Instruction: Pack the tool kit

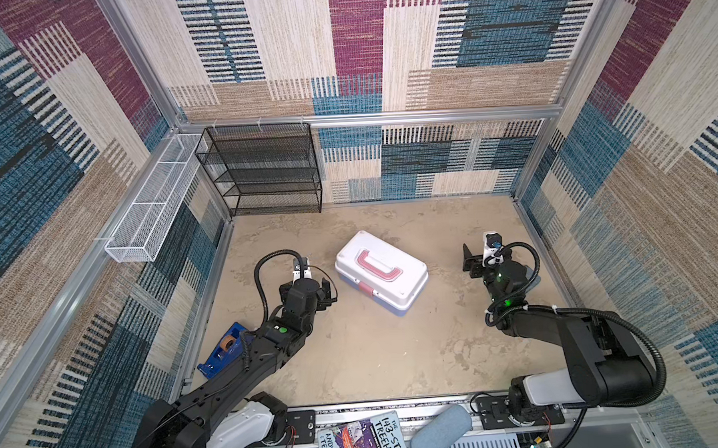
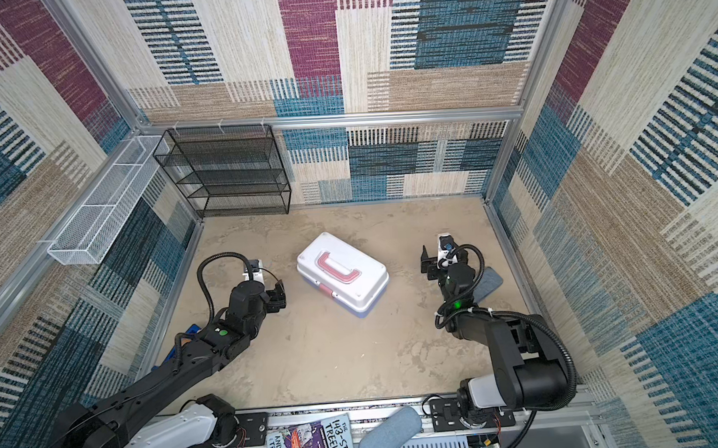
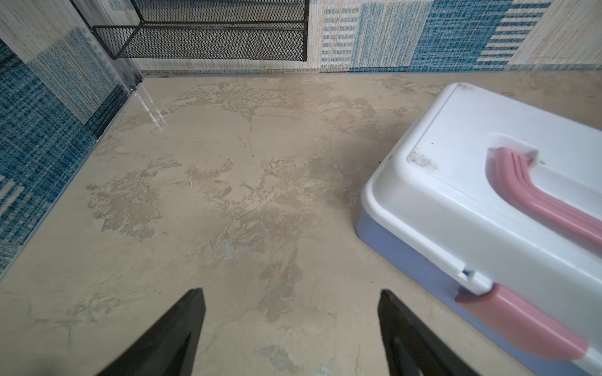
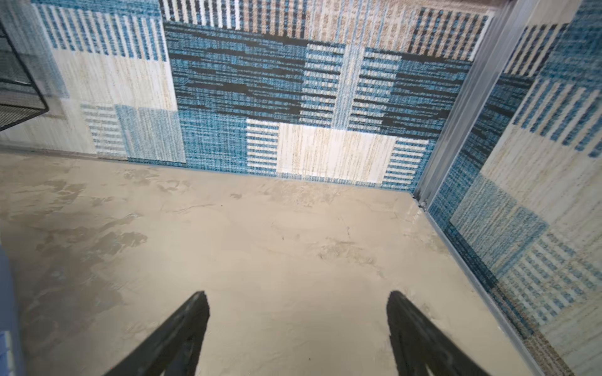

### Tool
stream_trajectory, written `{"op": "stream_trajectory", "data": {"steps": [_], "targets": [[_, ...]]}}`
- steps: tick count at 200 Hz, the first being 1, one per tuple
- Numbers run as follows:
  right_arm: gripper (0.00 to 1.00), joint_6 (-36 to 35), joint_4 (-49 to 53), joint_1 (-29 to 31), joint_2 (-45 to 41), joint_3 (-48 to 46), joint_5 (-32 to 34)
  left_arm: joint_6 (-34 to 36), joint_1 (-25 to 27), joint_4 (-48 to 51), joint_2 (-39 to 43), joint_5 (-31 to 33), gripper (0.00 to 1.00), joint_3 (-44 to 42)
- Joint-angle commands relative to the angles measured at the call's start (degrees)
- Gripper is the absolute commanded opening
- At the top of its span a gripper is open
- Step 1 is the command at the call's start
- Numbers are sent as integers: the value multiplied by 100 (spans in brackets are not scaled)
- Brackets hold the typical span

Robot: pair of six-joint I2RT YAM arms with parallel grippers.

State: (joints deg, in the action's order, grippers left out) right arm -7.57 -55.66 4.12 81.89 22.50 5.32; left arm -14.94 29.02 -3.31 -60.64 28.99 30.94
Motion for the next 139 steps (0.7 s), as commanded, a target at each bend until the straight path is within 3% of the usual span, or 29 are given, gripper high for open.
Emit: {"op": "stream_trajectory", "data": {"steps": [1,28,73,97,106,139], "targets": [[87,46,-550,-52,148,134,-46,-45,-74,45,7,235,87,-26],[89,39,-256,-54,225,307,-351,-62,-149,119,27,244,87,-26],[90,181,159,-59,-437,-182,-346,-81,-202,127,147,236,87,-131],[90,521,-396,-60,-277,-767,-156,7,-242,0,149,261,87,-167],[90,563,-184,-58,-294,-683,-236,41,-260,-33,130,266,88,-167],[93,369,-843,-69,62,-716,8,114,-344,-91,10,242,88,-107]]}}
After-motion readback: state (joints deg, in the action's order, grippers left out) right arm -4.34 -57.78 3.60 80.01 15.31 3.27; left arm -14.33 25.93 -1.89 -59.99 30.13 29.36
